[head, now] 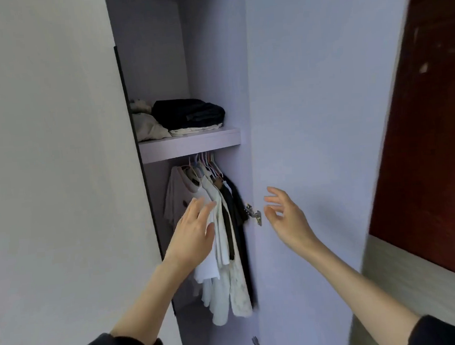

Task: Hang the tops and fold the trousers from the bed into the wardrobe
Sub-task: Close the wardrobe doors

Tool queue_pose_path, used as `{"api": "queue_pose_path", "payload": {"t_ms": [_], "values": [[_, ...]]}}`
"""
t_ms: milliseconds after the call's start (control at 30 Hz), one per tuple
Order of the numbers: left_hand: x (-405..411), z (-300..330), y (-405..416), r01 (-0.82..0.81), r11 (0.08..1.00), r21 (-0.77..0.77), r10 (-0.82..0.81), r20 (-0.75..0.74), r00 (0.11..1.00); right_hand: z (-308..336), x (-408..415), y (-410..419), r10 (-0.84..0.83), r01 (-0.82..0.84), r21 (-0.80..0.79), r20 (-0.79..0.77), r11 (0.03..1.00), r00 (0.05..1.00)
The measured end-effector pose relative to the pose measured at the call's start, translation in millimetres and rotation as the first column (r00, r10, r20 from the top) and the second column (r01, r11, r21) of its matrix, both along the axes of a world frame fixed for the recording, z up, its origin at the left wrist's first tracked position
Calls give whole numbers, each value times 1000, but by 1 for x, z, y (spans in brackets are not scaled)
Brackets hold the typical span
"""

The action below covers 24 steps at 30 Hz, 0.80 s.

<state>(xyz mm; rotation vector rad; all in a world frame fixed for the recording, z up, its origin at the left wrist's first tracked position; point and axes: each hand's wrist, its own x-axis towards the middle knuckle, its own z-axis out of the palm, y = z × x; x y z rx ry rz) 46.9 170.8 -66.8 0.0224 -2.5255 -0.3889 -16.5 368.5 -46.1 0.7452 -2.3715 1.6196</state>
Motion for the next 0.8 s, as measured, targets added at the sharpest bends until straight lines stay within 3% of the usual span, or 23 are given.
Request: {"api": "queue_pose_path", "payload": {"t_ms": [167, 400, 533, 800], "values": [[-16, 8, 87, 114, 993, -26, -116, -46, 992, 16, -15, 95, -154, 152, -33, -86, 988, 984], [-50, 12, 186, 153, 988, -29, -154, -40, 987, 29, -58, 182, -305, 305, -24, -181, 952, 935], [-61, 11, 218, 145, 987, -68, -147, -23, 989, 31, -83, 193, -91, 91, 21, 24, 996, 996], [-58, 14, 210, 48, 999, -16, -48, -53, 997, 39, -70, 191, 154, -135, -176, 96, 975, 983]]}}
